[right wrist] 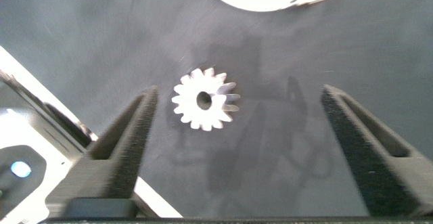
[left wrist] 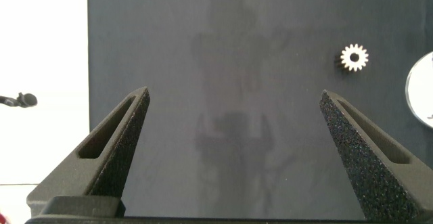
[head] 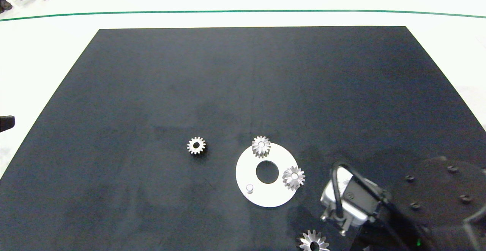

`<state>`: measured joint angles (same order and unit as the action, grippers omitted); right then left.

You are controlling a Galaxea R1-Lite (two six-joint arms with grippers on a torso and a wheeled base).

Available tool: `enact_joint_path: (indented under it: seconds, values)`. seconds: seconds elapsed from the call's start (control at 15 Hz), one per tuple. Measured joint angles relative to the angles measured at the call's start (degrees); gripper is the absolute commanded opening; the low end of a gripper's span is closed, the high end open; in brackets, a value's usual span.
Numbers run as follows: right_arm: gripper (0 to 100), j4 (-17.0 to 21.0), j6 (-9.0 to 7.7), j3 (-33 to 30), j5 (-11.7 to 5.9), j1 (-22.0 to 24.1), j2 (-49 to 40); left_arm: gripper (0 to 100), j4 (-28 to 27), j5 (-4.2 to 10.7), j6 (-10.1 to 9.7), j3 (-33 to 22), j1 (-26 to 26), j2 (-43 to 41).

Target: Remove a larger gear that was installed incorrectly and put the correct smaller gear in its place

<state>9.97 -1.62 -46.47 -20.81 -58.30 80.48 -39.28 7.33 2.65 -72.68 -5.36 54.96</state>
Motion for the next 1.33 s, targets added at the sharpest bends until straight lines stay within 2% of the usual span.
enact_joint_path:
  seconds: [0.13, 0.2, 0.33, 0.4, 0.53, 0.67, 0.73, 0.8, 1.0, 1.07, 1.13, 1.2, 1.27, 1.33]
  values:
    - [100, 0.09, -0.2, -0.09, -0.11, 0.67, -9.13, 100, 0.17, -1.22, -0.5, 0.44, -1.63, 3.32]
    - [100, 0.05, -0.85, -0.46, -0.02, 1.3, -14.45, 100, 0.63, -1.63, -0.8, 0.63, -4.13, 5.27]
    - [100, 0.16, -4.08, -2.4, 0.3, 3.21, -24.92, 100, 3.84, -1.77, -1.07, 1.1, -11.73, 10.69]
    - [100, 0.2, -5.81, -3.85, 0.39, 4.16, -29.2, 100, 6.12, -1.43, -1.05, 1.4, -15.74, 13.26]
    - [100, 0.5, -9.86, -6.45, 0.55, 5.68, -36.22, 100, 11.64, 0.83, 0.22, 2.29, -23.63, 18.86]
    - [100, 2.12, -11.04, -7.41, 0.56, 6.31, -40.69, 100, 15.77, 2.56, 2.39, 3.11, -28.01, 24.37]
    - [100, 3.34, -12.29, -7.58, 0.56, 6.4, -42.39, 100, 17.12, 3.04, 2.86, 3.25, -29.15, 26.95]
    - [100, 3.61, -12.85, -7.85, 0.59, 6.45, -43.61, 100, 17.86, 3.34, 3.16, 3.3, -29.96, 29.39]
    - [100, 3.8, -13.03, -8.0, 0.61, 6.47, -45.45, 100, 17.98, 3.8, 3.08, 1.93, -30.71, 34.84]
    - [100, 3.8, -13.07, -8.02, 0.61, 6.47, -45.75, 100, 18.03, 4.61, 3.19, 0.91, -30.74, 36.52]
    - [100, 3.8, -13.15, -8.05, 0.61, 6.47, -46.01, 100, 18.03, 6.07, 4.05, 0.09, -30.73, 38.16]
    - [100, 3.78, -13.45, -8.2, 0.63, 6.47, -46.36, 100, 18.07, 7.03, 6.28, -0.28, -30.57, 39.4]
    - [100, 3.78, -13.75, -8.35, 0.69, 6.47, -46.69, 100, 18.05, 7.34, 7.52, -0.37, -30.46, 40.33]
    - [100, 3.8, -13.84, -8.55, 0.69, 6.47, -46.95, 100, 18.05, 7.39, 7.69, -0.44, -30.42, 41.05]
